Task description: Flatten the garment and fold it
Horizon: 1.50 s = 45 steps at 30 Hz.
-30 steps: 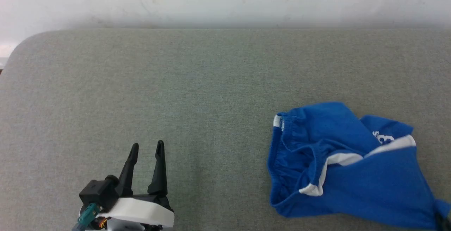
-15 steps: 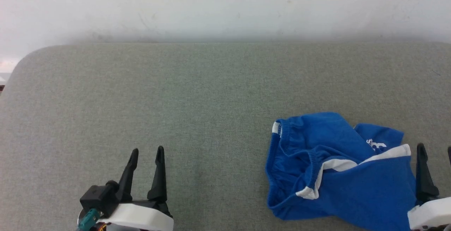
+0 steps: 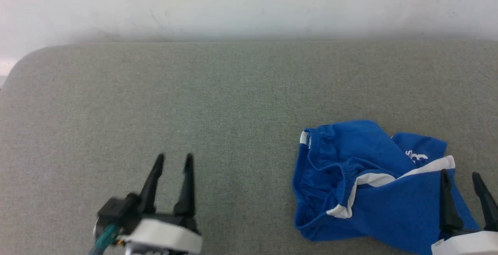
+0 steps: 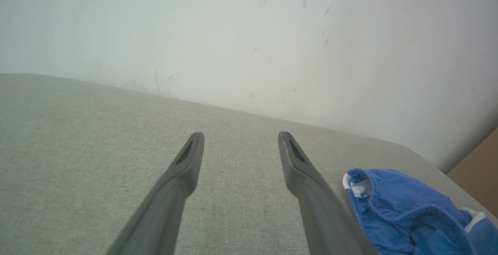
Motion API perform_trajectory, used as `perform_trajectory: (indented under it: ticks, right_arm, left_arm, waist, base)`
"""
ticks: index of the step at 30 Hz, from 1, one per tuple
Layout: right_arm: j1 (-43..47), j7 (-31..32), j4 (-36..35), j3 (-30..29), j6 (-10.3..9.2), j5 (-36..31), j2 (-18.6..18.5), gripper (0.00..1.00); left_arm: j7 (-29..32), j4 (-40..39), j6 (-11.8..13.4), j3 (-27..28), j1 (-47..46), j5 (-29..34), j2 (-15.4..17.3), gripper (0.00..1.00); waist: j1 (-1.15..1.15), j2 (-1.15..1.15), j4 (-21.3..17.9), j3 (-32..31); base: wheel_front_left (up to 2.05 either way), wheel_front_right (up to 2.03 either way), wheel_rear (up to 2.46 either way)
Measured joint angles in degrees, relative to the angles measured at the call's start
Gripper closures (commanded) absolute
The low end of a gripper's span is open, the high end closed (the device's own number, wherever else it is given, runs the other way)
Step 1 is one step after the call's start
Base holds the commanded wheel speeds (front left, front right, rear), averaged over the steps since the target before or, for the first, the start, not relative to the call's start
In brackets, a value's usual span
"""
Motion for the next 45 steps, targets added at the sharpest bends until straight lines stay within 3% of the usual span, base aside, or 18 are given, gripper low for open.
perform_trajectory:
  ticks: [3,7,12,19,30,36,37,39,45]
  right_arm:
    - [-1.13,-0.18,0.00,-1.22,0.00,-0.34,-0.02,0.00]
    - [-2.41,-0.51,-0.16,-2.96,0.00,-0.73,-0.03,0.00]
    - [-4.11,-0.48,-1.19,-4.04,0.00,-0.76,-0.02,0.00]
    - [-6.26,0.46,-2.31,-4.36,0.00,-0.83,-0.03,0.00]
    - [-8.25,0.63,-2.50,-3.41,0.00,-0.70,-0.02,0.00]
    - [-8.49,0.58,-2.31,-3.41,0.00,-0.62,-0.03,0.00]
    - [-8.54,0.54,-2.24,-3.39,0.00,-0.62,-0.03,0.00]
    - [-8.62,0.53,-2.03,-3.43,0.00,-0.60,-0.03,0.00]
    - [-8.76,0.53,-1.74,-3.85,0.00,-0.62,-0.03,0.00]
  left_arm:
    - [2.86,-0.33,-1.30,-3.93,-5.30,1.01,0.40,0.00]
    - [11.38,0.30,-2.45,-9.77,-14.66,1.19,0.56,0.00]
    - [20.58,3.10,-2.56,-15.15,-24.00,-0.97,0.40,0.00]
    - [29.72,9.90,-2.89,-20.81,-30.04,-3.80,0.12,0.00]
    - [34.43,19.13,0.25,-25.37,-33.27,-8.33,0.03,0.00]
    - [35.38,22.29,0.08,-27.55,-35.66,-7.90,-0.07,0.00]
    - [35.27,22.51,0.01,-27.77,-35.86,-7.94,-0.05,0.11]
    - [34.22,22.88,-0.20,-28.15,-36.05,-8.49,-0.01,1.00]
    - [26.83,21.58,-0.94,-27.72,-36.72,-10.38,-0.03,1.00]
  waist:
    - [0.01,0.00,-0.13,0.93]
    - [0.01,0.00,-0.17,2.18]
    - [0.01,0.00,-0.65,3.98]
    - [0.01,0.00,-2.14,7.48]
    - [0.01,-0.01,-5.44,12.65]
    - [0.00,-0.01,-7.06,13.77]
    - [0.00,-0.01,-7.23,13.85]
    - [0.00,-0.01,-7.46,13.87]
    - [0.00,-0.01,-6.99,12.94]
  base:
    - [0.00,0.00,0.00]
    - [0.00,0.00,0.00]
    - [0.00,0.00,0.00]
    - [0.00,0.00,0.00]
    - [0.00,0.00,0.00]
    - [0.00,0.00,0.00]
    - [0.00,0.00,0.00]
    - [0.00,0.00,0.00]
    - [0.00,0.00,0.00]
